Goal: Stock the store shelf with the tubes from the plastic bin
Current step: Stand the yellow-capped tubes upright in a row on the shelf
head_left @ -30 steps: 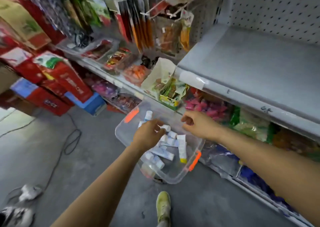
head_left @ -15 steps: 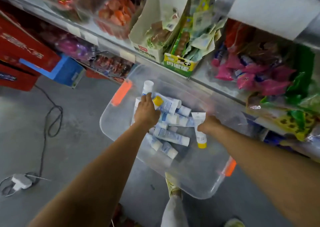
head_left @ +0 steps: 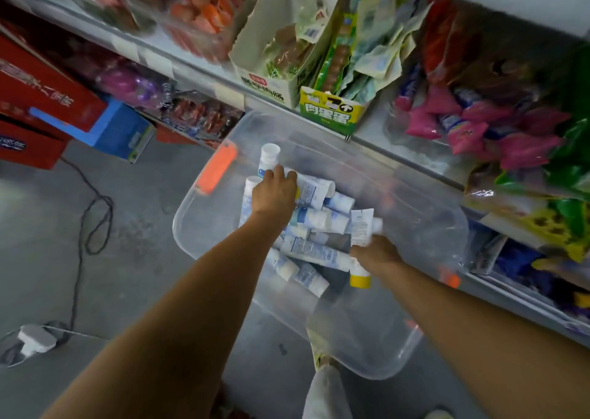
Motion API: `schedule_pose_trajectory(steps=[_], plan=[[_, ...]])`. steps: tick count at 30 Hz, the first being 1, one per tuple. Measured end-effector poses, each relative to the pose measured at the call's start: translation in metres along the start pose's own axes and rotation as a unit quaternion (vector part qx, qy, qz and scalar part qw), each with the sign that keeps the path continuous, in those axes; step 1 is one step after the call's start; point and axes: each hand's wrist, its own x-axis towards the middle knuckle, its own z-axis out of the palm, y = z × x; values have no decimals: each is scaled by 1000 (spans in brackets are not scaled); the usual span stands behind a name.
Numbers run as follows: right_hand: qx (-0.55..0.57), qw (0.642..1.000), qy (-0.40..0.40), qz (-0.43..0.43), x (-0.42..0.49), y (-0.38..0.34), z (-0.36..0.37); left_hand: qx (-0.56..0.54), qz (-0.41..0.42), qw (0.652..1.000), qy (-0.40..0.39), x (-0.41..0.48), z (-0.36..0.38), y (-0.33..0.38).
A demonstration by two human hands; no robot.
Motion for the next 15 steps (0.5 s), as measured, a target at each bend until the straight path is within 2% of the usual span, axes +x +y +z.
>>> schedule_pose_trajectory(steps=[3, 5, 6, 8, 10, 13, 15], plan=[[71, 997, 3, -35, -30, -9, -16, -22, -1, 999, 27, -26, -30, 3], [101, 993, 5, -66, -50, -12, -30, -92, -31, 994, 59, -48, -54, 7], [112, 990, 3, -80, -62, -14, -40, -156, -65, 983, 73, -58, -64, 9], [147, 985, -3, -90, -88, -12, -59, -303, -162, 935, 88, -83, -83, 17], [182, 978, -20, -97, -112, -4, -77, -473, -235, 846, 76, -110, -98, 30], [196, 970, 2, -143, -153, 18, -111, -715, -273, 642, 41, -158, -120, 65], [241, 958, -3, -156, -181, 37, -137, -814, -265, 516, 12, -194, -137, 97]])
